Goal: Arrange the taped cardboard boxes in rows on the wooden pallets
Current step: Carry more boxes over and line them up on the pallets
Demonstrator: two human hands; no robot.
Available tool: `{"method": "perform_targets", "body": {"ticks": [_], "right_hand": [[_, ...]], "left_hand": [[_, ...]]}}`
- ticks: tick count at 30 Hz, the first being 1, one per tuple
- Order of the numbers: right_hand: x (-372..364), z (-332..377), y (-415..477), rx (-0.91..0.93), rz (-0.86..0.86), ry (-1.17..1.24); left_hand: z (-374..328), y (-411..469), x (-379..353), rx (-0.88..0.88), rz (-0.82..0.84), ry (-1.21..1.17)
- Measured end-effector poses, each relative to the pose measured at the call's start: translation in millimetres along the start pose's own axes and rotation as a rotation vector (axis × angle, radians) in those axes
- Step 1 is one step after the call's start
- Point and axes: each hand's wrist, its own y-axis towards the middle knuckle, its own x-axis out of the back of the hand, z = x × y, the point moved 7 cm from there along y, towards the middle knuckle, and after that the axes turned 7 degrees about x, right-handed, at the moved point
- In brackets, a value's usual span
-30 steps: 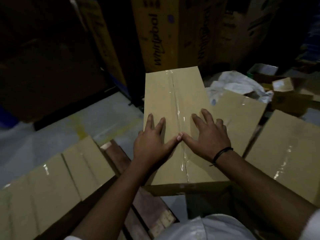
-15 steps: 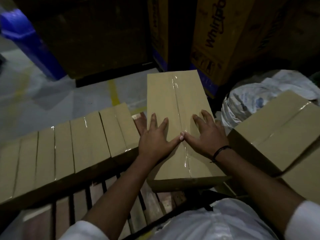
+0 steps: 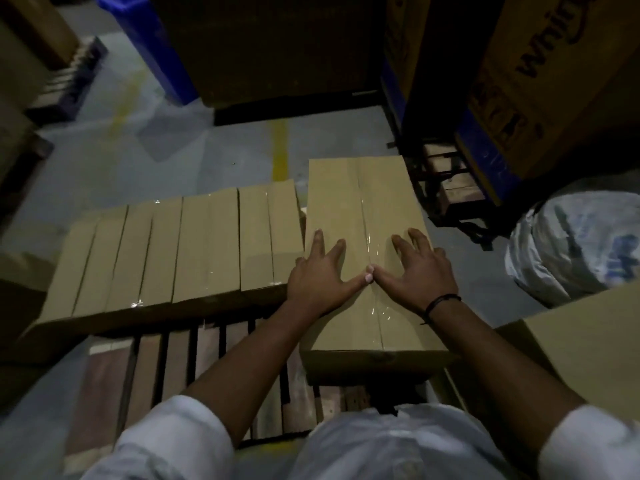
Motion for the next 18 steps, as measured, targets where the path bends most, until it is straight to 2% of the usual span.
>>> {"method": "perform_targets", "body": {"ticks": [10,18], "right_hand": [[0,-46,95,0.117,0.102,0.03],[-40,-45,142,0.151,0.13,-0.027]], "left_hand": [[-34,73,-12,0.138,0.002,-0.017],[-6,121,-38,0.167,0.07,-0.104]]}}
